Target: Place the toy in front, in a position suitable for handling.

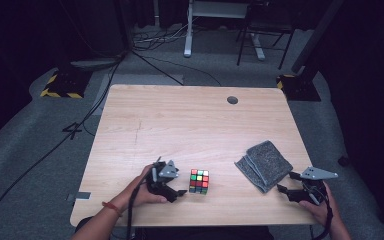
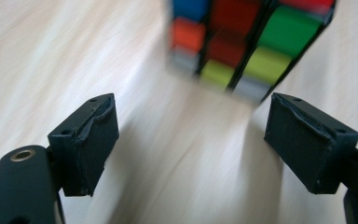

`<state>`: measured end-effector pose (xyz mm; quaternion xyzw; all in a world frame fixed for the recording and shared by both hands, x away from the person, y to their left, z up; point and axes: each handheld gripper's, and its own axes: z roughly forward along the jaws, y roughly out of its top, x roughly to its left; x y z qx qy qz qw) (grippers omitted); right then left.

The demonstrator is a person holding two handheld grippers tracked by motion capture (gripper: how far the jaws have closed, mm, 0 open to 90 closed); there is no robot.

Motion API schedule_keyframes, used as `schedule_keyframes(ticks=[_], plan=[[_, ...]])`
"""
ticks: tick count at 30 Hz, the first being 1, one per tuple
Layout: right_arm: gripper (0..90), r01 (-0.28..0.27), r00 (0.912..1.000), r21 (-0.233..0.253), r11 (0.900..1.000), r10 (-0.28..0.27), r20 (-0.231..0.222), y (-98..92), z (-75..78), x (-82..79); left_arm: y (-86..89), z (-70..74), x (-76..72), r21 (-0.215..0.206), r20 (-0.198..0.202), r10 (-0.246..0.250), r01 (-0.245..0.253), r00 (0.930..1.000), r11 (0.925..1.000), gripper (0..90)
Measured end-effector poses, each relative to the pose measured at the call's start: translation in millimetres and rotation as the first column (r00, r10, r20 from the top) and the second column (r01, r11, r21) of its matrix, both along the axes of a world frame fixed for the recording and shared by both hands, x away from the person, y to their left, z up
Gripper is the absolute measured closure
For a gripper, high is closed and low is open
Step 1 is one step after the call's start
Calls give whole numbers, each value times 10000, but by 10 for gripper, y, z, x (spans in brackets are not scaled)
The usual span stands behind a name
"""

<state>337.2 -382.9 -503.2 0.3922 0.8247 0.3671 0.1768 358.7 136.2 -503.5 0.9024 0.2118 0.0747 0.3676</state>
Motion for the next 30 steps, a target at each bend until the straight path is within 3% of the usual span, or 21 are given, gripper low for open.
schedule_keyframes(ticks=[5, 10, 18, 21, 30], plan=[[230, -26, 10000, -10, 10000, 26, 1, 1, 1, 1, 359, 1, 56, 46, 7, 979, -979, 9952, 9952, 178], [228, -66, 9999, -114, 9999, 65, -83, 6, 11, 4, 639, 0, 48, 83, -4, 1156, -1156, 9933, 9933, 165], [209, -306, 9982, -458, 9985, 282, -520, 0, 73, 1, 655, -2, 26, 79, 7, 1423, -1423, 9898, 9898, 164], [208, -1012, 9948, 29, 9949, 1012, -94, 16, 205, -69, 652, -2, 16, 72, 8, 1520, -1520, 9884, 9884, 163], [250, -1692, 9847, 102, 9855, 1686, 452, 237, 569, -13, 649, -2, 1, 75, 18, 1652, -1652, 9863, 9862, 163]])
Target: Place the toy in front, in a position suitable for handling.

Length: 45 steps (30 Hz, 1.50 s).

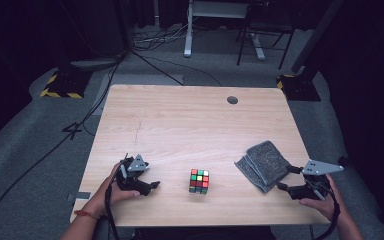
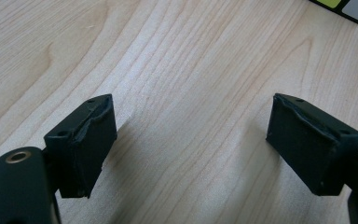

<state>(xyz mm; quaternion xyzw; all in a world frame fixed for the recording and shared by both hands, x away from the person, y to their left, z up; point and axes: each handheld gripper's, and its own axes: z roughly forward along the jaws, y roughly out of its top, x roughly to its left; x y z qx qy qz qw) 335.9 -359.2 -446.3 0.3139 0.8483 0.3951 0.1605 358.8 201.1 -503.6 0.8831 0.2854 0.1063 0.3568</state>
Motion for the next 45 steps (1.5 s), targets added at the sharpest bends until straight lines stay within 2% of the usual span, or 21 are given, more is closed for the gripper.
schedule_keyframes(ticks=[1, 3, 4, 5, 6, 8, 10, 13, 14, 15, 16, 21, 27, 29, 33, 36, 38, 39, 40, 41, 45], plan=[[275, -283, 9996, -156, 9995, 282, -54, 111, 34, 73, 0, 1, -3, 12, 5, 28, -28, 10000, 10000, 164], [289, -339, 9994, -299, 9990, 336, -83, 152, 30, 103, -1, 1, -4, 11, 7, 30, -30, 10000, 10000, 164], [313, -385, 9992, -687, 9969, 375, -167, 256, -16, 195, 0, 1, -3, 12, 5, 26, -26, 10000, 10000, 164], [313, -385, 9992, -687, 9969, 375, -167, 256, -16, 195, 0, 1, -3, 12, 6, 26, -26, 10000, 10000, 164], [333, -385, 9989, -912, 9951, 360, -290, 330, -86, 289, -3, 0, -5, 6, -13, 25, -25, 10000, 10000, 163], [330, -379, 9986, -1163, 9925, 333, -419, 376, -146, 357, -6, 0, -7, -4, -22, 28, -28, 10000, 10000, 163], [323, -150, 9989, -1471, 9890, 83, -464, 400, -219, 423, -18, -1, -11, -12, -24, -49, 49, 10000, 10000, 163], [292, 162, 9956, -1141, 9933, -267, -903, 370, -349, 504, -36, 0, -12, 2, -13, -185, 185, 9998, 9998, 164], [292, 162, 9956, -1141, 9933, -267, -903, 370, -349, 504, -36, 0, -12, 2, -13, -185, 185, 9998, 9998, 163], [269, 267, 9938, -1027, 9944, -375, -1051, 364, -440, 525, -67, -1, -13, -8, -12, -306, 306, 9995, 9995, 163], [267, 289, 9942, -857, 9959, -375, -1004, 356, -455, 525, -89, -2, -16, -19, 2, -375, 375, 9993, 9993, 163], [263, 351, 9940, -708, 9969, -422, -1010, 382, -474, 533, -196, 0, -26, 10, 2, -728, 728, 9973, 9973, 161], [261, 72, 9955, -531, 9986, -122, -935, 474, -492, 540, -432, -1, -29, 31, 30, -1282, 1282, 9917, 9917, 148], [258, -213, 9955, -470, 9987, 168, -929, 568, -498, 531, -542, -1, -9, 10, 34, -1636, 1636, 9865, 9865, 148], [258, -533, 9940, -541, 9971, 478, -980, 713, -492, 508, -643, 0, 2, 22, 36, -2054, 2054, 9787, 9787, 148], [258, -878, 9914, -660, 9939, 807, -1031, 913, -483, 486, -760, 2, 53, 163, -72, -2756, 2757, 9612, 9611, 122], [257, -932, 9905, -674, 9934, 856, -1078, 952, -480, 487, -788, -2, 66, 142, -83, -2833, 2834, 9590, 9589, 73], [257, -965, 9895, -795, 9922, 869, -1156, 1010, -468, 499, -873, -4, 110, 283, -180, -3032, 3036, 9528, 9524, 46], [257, -965, 9895, -795, 9922, 869, -1156, 1010, -468, 499, -873, -4, 110, 283, -180, -3032, 3036, 9528, 9524, 32], [256, -1048, 9882, -888, 9905, 937, -1210, 1046, -459, 514, -943, -1, 141, 364, -215, -3187, 3193, 9476, 9470, 24], [255, -1108, 9883, -846, 9902, 1007, -1148, 1051, -465, 518, -1073, 9, 171, 468, -275, -3303, 3313, 9435, 9424, 23]])
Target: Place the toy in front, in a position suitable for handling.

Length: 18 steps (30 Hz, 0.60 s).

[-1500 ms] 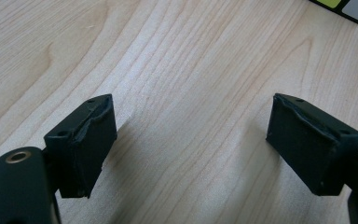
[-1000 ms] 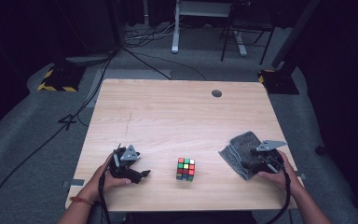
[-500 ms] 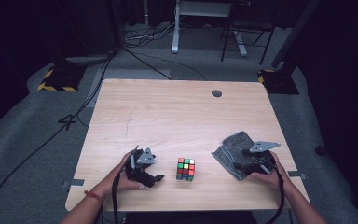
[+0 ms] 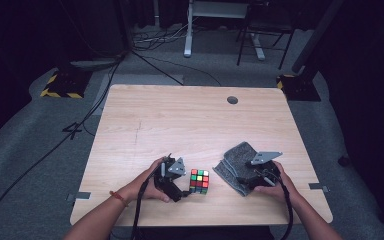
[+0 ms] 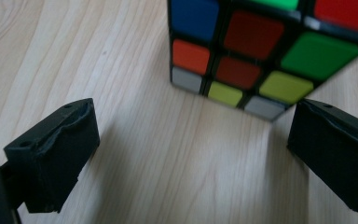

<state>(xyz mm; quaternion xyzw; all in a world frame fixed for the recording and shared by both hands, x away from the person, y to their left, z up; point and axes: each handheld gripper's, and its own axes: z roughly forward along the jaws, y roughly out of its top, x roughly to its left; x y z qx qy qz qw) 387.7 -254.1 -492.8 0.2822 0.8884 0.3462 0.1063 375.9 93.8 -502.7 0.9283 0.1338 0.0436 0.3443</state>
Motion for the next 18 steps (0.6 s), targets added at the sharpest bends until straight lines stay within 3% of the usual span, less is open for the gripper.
schedule_keyframes(ticks=[6, 9, 11, 18], plan=[[255, -159, 9998, 251, 9996, 156, 137, -34, -23, -10, -251, 41, -33, 244, -56, -885, 886, 9961, 9958, 62], [256, -205, 9995, 380, 9991, 196, 242, -53, -38, -19, -284, 67, -32, 48, -77, -900, 900, 9959, 9959, 194], [256, -198, 9995, 404, 9990, 187, 271, -57, -42, -21, -292, 71, -24, 15, -123, -841, 842, 9964, 9965, 147], [262, -283, 9990, 382, 9989, 269, 363, -72, -40, -40, -330, 136, 3, -626, -3, -860, 858, 9963, 9943, 184]])
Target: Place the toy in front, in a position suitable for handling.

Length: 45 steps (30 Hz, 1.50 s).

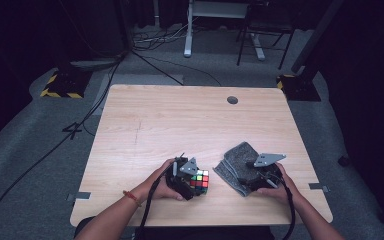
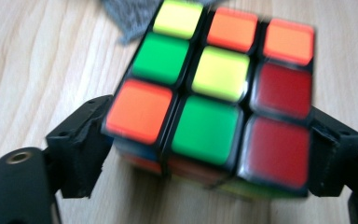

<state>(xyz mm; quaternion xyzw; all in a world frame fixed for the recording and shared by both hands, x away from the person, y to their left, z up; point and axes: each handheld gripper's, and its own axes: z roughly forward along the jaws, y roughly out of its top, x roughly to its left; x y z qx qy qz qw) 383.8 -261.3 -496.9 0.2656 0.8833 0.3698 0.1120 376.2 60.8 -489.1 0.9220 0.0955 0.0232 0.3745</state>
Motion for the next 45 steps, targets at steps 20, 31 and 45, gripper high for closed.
schedule_keyframes(ticks=[20, 31, 45], plan=[[544, -516, 9984, -252, 9983, 510, -233, 9, 59, -54, 12, -62, -14, 7, -190, -365, 365, 9992, 9993, 322], [331, -1018, 9945, -247, 9945, 1024, 235, 39, 234, -175, 38, -41, -43, 220, -90, -427, 429, 9990, 9988, 326], [185, 243, 9996, -734, 9970, -253, -128, 60, 42, 91, 58, -83, -27, 231, -497, 16, -5, 9988, 9997, 218]])
